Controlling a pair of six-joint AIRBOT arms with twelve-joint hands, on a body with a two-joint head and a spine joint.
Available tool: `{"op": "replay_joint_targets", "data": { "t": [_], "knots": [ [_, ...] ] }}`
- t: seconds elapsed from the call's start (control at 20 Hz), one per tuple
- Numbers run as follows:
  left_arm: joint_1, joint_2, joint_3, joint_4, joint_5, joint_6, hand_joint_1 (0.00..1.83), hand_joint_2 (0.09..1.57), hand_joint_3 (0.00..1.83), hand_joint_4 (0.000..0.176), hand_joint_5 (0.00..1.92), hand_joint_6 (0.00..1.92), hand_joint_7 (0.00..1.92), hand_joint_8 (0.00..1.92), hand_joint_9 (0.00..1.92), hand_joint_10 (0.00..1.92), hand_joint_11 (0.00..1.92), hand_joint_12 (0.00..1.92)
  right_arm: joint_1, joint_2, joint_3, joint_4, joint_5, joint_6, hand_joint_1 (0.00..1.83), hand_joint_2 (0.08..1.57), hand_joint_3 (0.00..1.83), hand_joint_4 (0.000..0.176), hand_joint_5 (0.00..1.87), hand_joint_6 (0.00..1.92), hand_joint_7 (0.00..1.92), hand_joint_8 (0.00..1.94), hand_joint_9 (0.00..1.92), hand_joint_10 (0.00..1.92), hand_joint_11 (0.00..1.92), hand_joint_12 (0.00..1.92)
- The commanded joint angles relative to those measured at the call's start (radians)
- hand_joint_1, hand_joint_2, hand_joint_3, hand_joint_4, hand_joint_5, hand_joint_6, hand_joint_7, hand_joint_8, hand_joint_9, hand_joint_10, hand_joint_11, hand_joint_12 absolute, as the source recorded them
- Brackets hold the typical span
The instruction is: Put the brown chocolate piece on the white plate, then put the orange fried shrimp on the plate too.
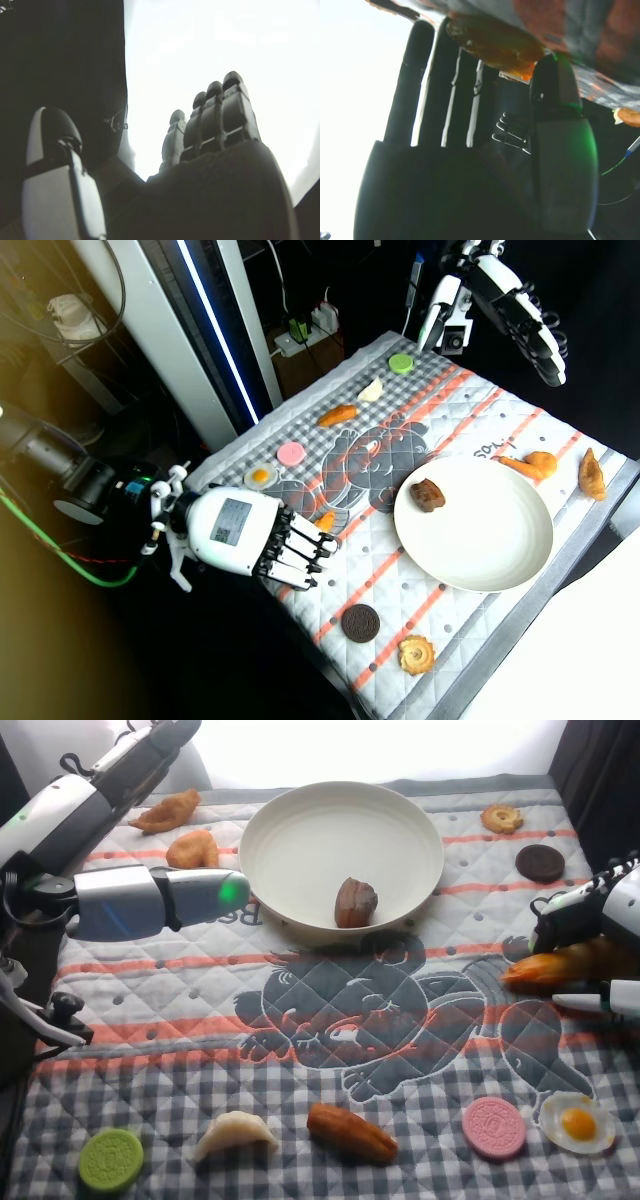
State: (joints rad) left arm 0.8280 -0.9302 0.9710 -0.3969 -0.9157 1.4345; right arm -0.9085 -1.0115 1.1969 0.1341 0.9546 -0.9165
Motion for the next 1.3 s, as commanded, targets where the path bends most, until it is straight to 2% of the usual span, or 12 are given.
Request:
{"op": "replay_joint_targets", "data": {
  "t": [0.0,0.35,0.45,0.7,0.8,0.85,0.9,0.95,1.05,1.15,1.2,1.25],
  "knots": [
    [-0.007,0.003,-0.002,0.016,-0.132,-0.014,0.79,0.86,0.0,0.176,0.03,0.0,0.0,0.0,0.0,0.0,0.0,0.0,0.006,0.004,0.004,0.002,0.071,-0.005,1.39,1.09,0.0,0.0,0.97,0.81,1.08,0.81,0.99,1.19,0.85,1.28],
    [0.022,0.005,-0.002,0.02,-0.171,-0.086,0.81,0.85,0.0,0.173,0.05,0.01,0.01,0.0,0.0,0.0,0.0,0.0,0.07,0.004,0.012,-0.04,0.068,-0.005,1.28,1.07,0.0,0.0,1.12,0.54,1.08,1.06,1.04,1.01,0.87,1.47],
    [0.03,0.01,-0.002,0.03,-0.187,-0.119,0.85,0.84,0.0,0.161,0.06,0.01,0.01,0.0,0.0,0.0,0.0,0.0,0.114,0.001,0.023,-0.059,0.068,-0.009,1.36,1.06,0.0,0.0,1.11,0.66,1.12,0.71,1.02,1.15,0.84,1.4],
    [0.062,0.054,-0.026,0.058,-0.245,-0.171,0.78,0.84,0.0,0.169,0.04,0.0,0.02,0.0,0.0,0.0,0.0,0.0,0.304,-0.069,0.096,-0.119,0.022,-0.023,1.39,1.06,0.0,0.0,0.96,0.92,1.16,0.58,1.07,1.03,0.93,0.99],
    [0.068,0.068,-0.036,0.066,-0.263,-0.171,0.76,0.84,0.0,0.155,0.05,0.0,0.01,0.0,0.0,0.0,0.0,0.0,0.368,-0.114,0.134,-0.14,-0.014,-0.025,1.38,1.08,0.0,0.0,1.0,0.87,1.14,0.73,0.91,1.16,0.52,1.16],
    [0.067,0.069,-0.038,0.074,-0.268,-0.171,0.72,0.84,0.0,0.156,0.05,0.0,0.02,0.0,0.0,0.0,0.0,0.0,0.42,-0.15,0.165,-0.163,-0.06,-0.026,1.38,1.08,0.0,0.0,0.98,0.92,1.15,0.57,0.96,1.2,0.74,1.14],
    [0.065,0.069,-0.038,0.079,-0.268,-0.171,0.7,0.84,0.0,0.148,0.06,0.01,0.04,0.01,0.02,0.01,0.0,0.0,0.463,-0.18,0.189,-0.191,-0.113,-0.027,1.39,1.07,0.0,0.0,0.96,0.96,1.16,0.49,1.03,1.13,0.93,1.03],
    [0.063,0.069,-0.037,0.084,-0.267,-0.171,0.69,0.84,0.0,0.152,0.06,0.01,0.04,0.01,0.02,0.01,0.0,0.0,0.504,-0.215,0.218,-0.218,-0.166,-0.027,1.28,1.07,0.0,0.0,0.99,0.99,1.23,0.5,1.19,0.73,1.07,0.98],
    [0.058,0.068,-0.035,0.089,-0.262,-0.171,0.7,0.83,0.0,0.164,0.05,0.0,0.04,0.01,0.01,0.0,0.0,0.0,0.542,-0.268,0.268,-0.247,-0.231,-0.028,1.24,1.11,0.0,0.0,0.92,0.94,1.08,0.97,1.1,0.59,0.9,1.09],
    [0.046,0.059,-0.026,0.095,-0.248,-0.171,0.7,0.83,0.0,0.146,0.05,0.0,0.04,0.01,0.02,0.0,0.0,0.0,0.556,-0.305,0.298,-0.248,-0.259,-0.028,0.84,1.02,0.0,0.0,0.55,0.07,0.67,0.24,0.76,0.28,0.56,1.01],
    [0.042,0.055,-0.022,0.097,-0.242,-0.171,0.69,0.83,0.0,0.148,0.05,0.0,0.03,0.0,0.01,0.0,0.0,0.0,0.56,-0.311,0.303,-0.248,-0.266,-0.028,0.67,1.0,0.0,0.04,0.34,0.01,0.54,0.08,0.63,0.15,0.38,1.04],
    [0.041,0.053,-0.02,0.097,-0.239,-0.171,0.69,0.84,0.0,0.144,0.04,0.0,0.02,0.0,0.0,0.0,0.0,0.0,0.562,-0.313,0.305,-0.248,-0.268,-0.028,0.56,0.93,0.0,0.05,0.12,0.0,0.36,0.02,0.49,0.05,0.22,1.04]
  ]
}}
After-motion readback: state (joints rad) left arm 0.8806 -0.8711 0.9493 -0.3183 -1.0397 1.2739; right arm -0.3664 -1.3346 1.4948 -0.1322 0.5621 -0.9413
